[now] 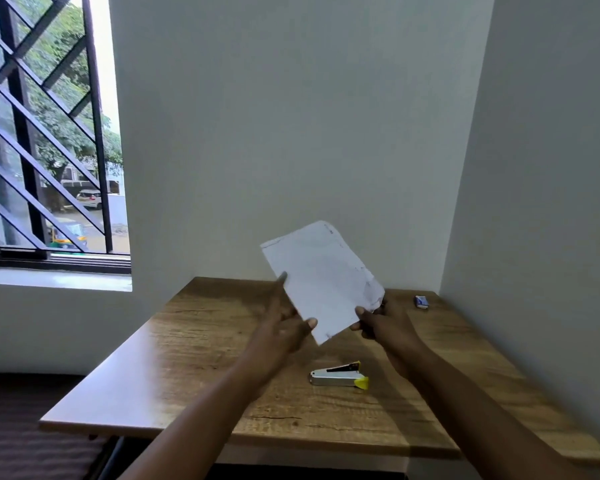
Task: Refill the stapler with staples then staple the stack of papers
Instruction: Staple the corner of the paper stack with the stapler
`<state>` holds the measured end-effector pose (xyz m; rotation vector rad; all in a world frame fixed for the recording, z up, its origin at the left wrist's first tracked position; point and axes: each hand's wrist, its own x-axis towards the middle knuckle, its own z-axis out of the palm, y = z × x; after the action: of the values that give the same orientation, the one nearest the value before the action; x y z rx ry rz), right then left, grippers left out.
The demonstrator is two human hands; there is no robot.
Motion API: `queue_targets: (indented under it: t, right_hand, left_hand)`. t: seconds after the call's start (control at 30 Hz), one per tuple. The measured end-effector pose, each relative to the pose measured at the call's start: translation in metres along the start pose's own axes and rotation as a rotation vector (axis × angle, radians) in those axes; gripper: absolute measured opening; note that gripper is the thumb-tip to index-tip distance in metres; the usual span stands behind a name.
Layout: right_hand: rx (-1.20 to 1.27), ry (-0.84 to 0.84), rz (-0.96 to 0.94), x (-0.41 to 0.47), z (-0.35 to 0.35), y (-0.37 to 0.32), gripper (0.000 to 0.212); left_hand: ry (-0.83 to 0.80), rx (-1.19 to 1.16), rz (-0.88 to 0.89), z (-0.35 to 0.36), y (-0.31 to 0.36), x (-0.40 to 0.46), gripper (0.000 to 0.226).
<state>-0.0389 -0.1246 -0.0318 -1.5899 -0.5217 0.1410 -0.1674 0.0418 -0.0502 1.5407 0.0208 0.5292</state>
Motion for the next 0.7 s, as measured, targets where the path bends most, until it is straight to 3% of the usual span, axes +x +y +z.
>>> queue_targets:
  t: [0.1, 0.27, 0.47, 0.6, 0.7]
  right_hand:
    - [0.018, -0.114, -0.019, -0.008, 0.008, 0.004, 0.029]
    - [-0.11, -0.191, -0.056, -0.01, 0.001, 0.011, 0.037]
    - [-1.052, -0.458, -0.05, -0.005, -0.021, 0.032, 0.061]
    - [-1.01, -0.461, -0.101, -0.006, -0.025, 0.038, 0.049]
    - [-0.794, -0.373, -0.105, -0.008, -0.029, 0.031, 0.037]
  left_hand:
    - [0.011, -0.048, -0.016, 0.011, -0.001, 0.0, 0.036]
    - [0.089, 0.058, 0.006, 0.007, -0.01, 0.004, 0.048]
    - [0.137, 0.113, 0.032, -0.008, -0.011, 0.009, 0.057]
    - [0.144, 0.118, 0.071, -0.012, -0.01, 0.01, 0.058]
    - [0.134, 0.119, 0.098, -0.013, -0.004, 0.009, 0.051]
